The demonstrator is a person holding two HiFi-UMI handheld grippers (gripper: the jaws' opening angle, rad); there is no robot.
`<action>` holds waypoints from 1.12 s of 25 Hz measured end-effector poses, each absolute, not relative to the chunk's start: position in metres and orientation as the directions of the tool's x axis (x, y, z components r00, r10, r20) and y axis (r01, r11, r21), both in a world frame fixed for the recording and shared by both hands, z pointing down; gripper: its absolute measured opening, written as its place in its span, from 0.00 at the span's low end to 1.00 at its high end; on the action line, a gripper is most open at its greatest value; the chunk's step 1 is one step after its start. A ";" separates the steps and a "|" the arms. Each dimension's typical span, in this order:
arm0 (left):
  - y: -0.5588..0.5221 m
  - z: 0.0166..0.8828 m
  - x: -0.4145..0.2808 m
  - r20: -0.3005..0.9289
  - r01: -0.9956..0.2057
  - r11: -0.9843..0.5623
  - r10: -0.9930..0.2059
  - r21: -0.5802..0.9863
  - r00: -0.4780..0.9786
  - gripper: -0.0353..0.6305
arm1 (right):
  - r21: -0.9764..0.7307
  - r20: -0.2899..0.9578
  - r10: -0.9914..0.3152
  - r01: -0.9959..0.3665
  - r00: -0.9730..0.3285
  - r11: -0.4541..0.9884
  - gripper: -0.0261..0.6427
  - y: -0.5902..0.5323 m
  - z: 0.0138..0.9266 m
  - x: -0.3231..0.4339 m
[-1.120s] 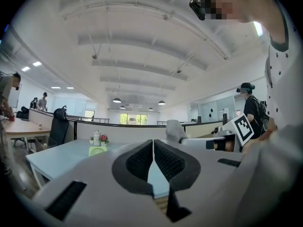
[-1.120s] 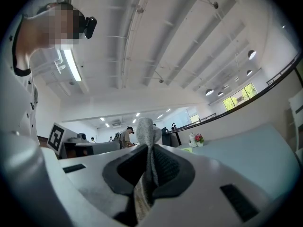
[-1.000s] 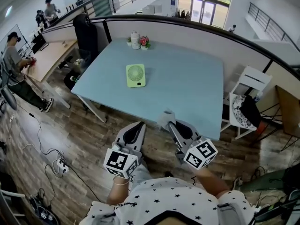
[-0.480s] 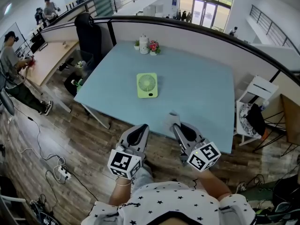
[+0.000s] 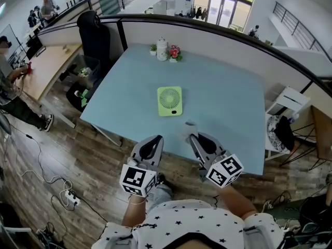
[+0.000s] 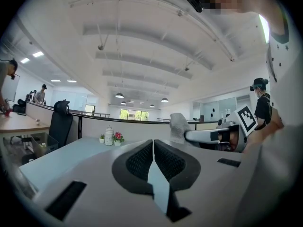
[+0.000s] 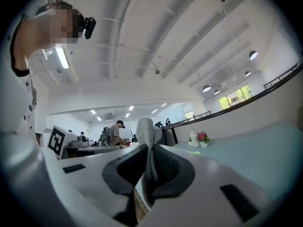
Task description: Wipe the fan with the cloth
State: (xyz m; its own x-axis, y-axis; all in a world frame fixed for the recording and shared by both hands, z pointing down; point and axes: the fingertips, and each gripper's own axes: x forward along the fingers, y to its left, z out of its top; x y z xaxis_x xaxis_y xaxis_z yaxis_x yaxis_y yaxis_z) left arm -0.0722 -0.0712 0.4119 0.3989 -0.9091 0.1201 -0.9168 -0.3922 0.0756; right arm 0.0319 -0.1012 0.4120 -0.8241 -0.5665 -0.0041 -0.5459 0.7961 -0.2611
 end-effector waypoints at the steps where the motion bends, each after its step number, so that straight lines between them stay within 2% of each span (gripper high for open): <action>1: -0.076 0.412 -0.076 0.120 -0.914 -0.398 -0.906 0.078 0.405 0.10 | -0.261 -0.001 -0.571 -0.551 -0.821 0.793 0.08 -0.105 0.413 0.027; 15: -0.124 0.417 -0.131 0.129 -0.889 -0.449 -0.880 0.095 0.458 0.10 | -0.244 0.038 -0.638 -0.626 -0.769 0.741 0.08 -0.151 0.421 -0.018; 28: -0.146 0.441 -0.167 0.174 -0.895 -0.425 -0.879 0.135 0.444 0.10 | -0.212 0.128 -0.656 -0.666 -0.744 0.715 0.08 -0.187 0.450 -0.052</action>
